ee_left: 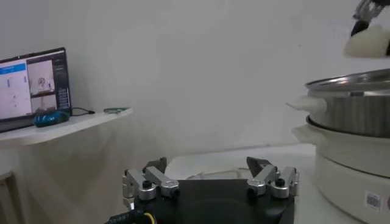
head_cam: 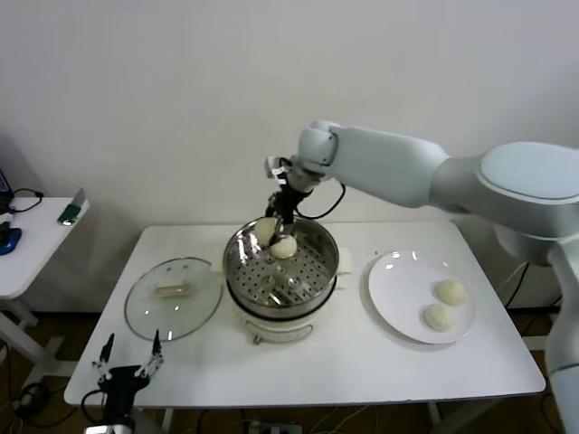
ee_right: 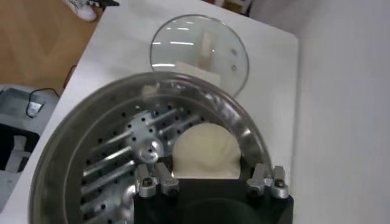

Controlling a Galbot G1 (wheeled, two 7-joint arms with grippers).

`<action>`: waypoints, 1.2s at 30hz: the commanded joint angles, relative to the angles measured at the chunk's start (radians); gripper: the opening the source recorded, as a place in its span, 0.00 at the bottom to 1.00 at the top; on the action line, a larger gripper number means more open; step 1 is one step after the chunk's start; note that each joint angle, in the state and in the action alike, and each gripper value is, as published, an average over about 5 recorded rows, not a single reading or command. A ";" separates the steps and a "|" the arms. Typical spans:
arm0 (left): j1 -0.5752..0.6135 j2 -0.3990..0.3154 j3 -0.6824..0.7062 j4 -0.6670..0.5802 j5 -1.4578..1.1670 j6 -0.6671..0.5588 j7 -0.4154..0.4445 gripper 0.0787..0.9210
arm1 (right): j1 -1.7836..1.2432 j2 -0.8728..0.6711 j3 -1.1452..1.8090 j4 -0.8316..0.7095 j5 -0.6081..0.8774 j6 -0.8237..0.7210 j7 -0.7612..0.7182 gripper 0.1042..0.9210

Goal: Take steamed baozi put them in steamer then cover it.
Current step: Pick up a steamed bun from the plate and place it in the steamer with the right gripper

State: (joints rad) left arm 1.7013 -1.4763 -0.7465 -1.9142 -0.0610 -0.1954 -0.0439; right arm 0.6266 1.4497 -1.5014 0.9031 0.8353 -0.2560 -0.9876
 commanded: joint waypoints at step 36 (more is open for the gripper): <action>0.001 0.013 -0.001 0.002 -0.002 -0.002 -0.001 0.88 | 0.229 -0.415 -0.099 0.284 -0.084 0.054 -0.113 0.88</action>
State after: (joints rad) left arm 1.7010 -1.4645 -0.7474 -1.9108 -0.0674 -0.1963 -0.0471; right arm 0.7030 1.3040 -1.5601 1.0244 0.7890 -0.2368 -1.0336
